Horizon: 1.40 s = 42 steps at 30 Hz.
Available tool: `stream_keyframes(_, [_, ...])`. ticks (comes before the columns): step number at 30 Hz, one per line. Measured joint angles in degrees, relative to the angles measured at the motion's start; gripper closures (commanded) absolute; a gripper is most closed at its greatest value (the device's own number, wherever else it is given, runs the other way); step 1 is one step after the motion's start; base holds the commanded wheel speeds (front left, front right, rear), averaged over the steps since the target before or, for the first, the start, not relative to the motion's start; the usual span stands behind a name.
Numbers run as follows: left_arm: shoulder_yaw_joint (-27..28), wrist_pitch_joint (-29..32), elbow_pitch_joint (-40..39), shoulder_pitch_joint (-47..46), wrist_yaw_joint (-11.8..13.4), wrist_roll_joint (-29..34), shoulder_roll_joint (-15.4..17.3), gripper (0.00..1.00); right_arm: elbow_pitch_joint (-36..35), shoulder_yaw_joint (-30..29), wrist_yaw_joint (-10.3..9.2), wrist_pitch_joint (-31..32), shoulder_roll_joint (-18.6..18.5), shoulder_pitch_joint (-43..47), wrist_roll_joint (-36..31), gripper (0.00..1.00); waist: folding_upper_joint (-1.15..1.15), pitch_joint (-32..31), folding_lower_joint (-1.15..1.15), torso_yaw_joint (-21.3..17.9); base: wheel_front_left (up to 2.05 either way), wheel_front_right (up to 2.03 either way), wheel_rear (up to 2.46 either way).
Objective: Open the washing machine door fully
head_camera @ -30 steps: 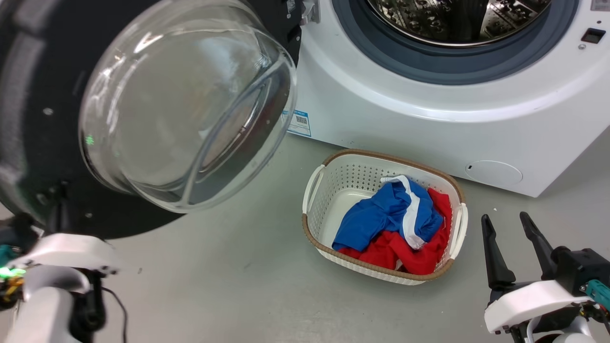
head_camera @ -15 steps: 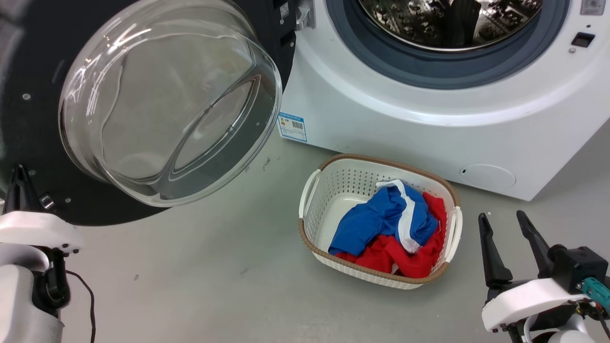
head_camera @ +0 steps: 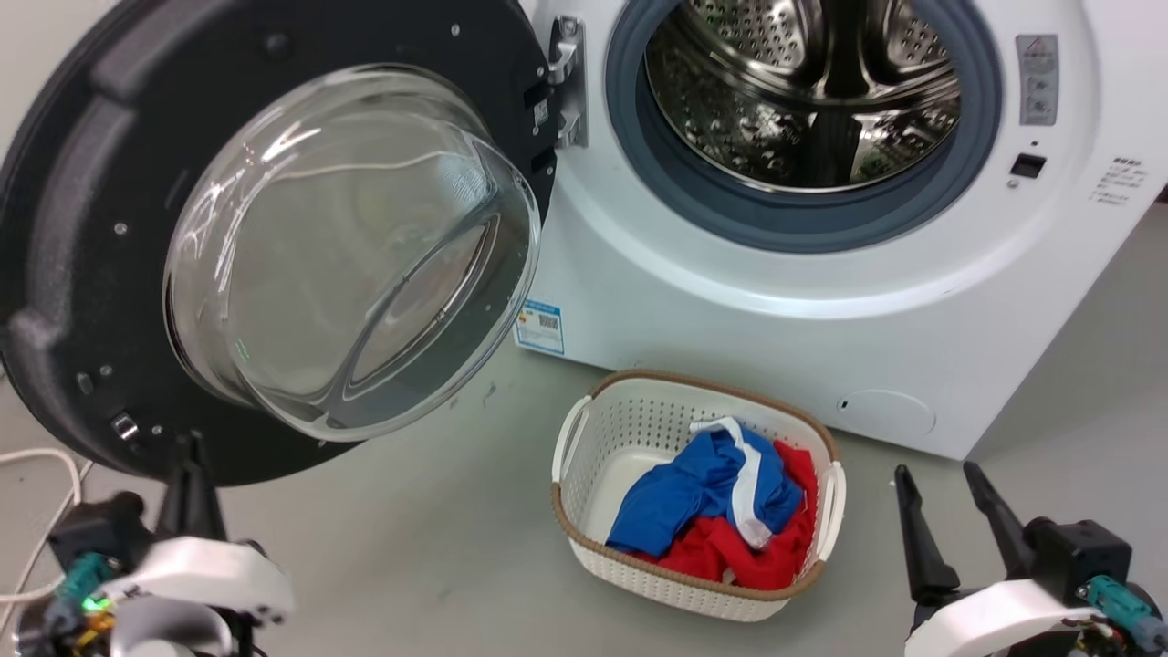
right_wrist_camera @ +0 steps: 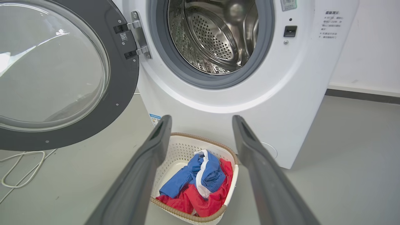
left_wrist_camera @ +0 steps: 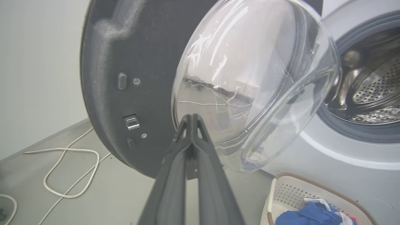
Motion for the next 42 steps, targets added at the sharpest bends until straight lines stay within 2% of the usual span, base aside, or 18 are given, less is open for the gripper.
stream_keyframes(7, [-5.55, 3.31, -12.24, 6.90, 2.33, 2.53, -2.69, 1.00, 0.80, 1.76, 0.00, -0.38, 0.05, 0.50, 0.81, 0.00, 0.00, -2.53, 0.00, -2.61, 0.00, 0.00, 0.00])
stream_keyframes(10, [-8.61, 5.09, -15.66, 8.37, 2.52, 3.77, -3.14, 1.00, 1.10, 2.42, 0.00, -0.41, 0.08, 0.46, 0.91, 0.00, 0.00, -3.20, 0.00, -4.28, 0.00, 0.00, 0.00])
stream_keyframes(16, [-12.81, 6.15, -17.04, 7.79, 0.77, 5.48, -3.68, 1.00, 0.97, 2.61, 0.00, -0.33, 0.07, 0.42, 0.67, 0.00, 0.00, -4.06, 0.00, -8.30, 0.00, 0.00, 0.00])
stream_keyframes(20, [-13.80, 3.81, -14.35, 6.16, -0.67, 5.22, -4.85, 1.00, 0.48, 2.88, 0.00, 0.09, 0.10, 0.37, 0.26, 0.00, 0.00, -4.21, 0.00, -11.38, 0.00, 0.00, 0.00])
stream_keyframes(21, [-13.94, 3.31, -13.05, 5.87, -0.76, 5.43, -4.86, 0.89, 0.42, 2.75, -0.01, 0.12, 0.08, 0.37, 0.23, 0.00, 0.00, -4.21, 0.00, -12.22, 0.00, 0.00, 0.00])
stream_keyframes(23, [-14.27, 2.56, -10.93, 5.35, -1.02, 5.98, -4.94, 0.42, 0.23, 2.87, 0.00, 0.38, 0.08, 0.35, 0.05, 0.00, 0.00, -4.18, 0.00, -13.85, 0.00, 0.00, 0.00])
stream_keyframes(24, [-14.28, 2.09, -9.91, 5.10, -1.18, 5.99, -5.16, 0.13, 0.20, 2.96, 0.00, 0.43, 0.10, 0.37, -0.21, 0.00, 0.00, -4.14, 0.00, -14.68, 0.00, 0.00, 0.00])
stream_keyframes(25, [-14.46, 1.80, -8.98, 4.77, -1.25, 6.01, -5.28, 0.00, 0.14, 3.05, 0.00, 0.45, 0.09, 0.38, -0.26, 0.00, 0.00, -4.11, 0.00, -15.46, 0.00, 0.00, 0.00])
stream_keyframes(32, [-14.18, 0.25, -4.16, 3.20, -1.44, 6.82, -5.61, 0.00, -0.21, 3.28, 0.00, 0.64, 0.08, 0.47, -0.77, 0.00, 0.00, -3.61, 0.00, -19.09, 0.00, 0.00, 0.00])
stream_keyframes(42, [-12.69, -1.01, -1.99, 3.09, -1.23, 6.99, -5.70, 0.00, -0.53, 2.81, 0.00, 0.64, 0.09, 0.46, -0.79, 0.00, 0.00, -3.33, 0.00, -18.98, 0.00, 0.00, 0.00])
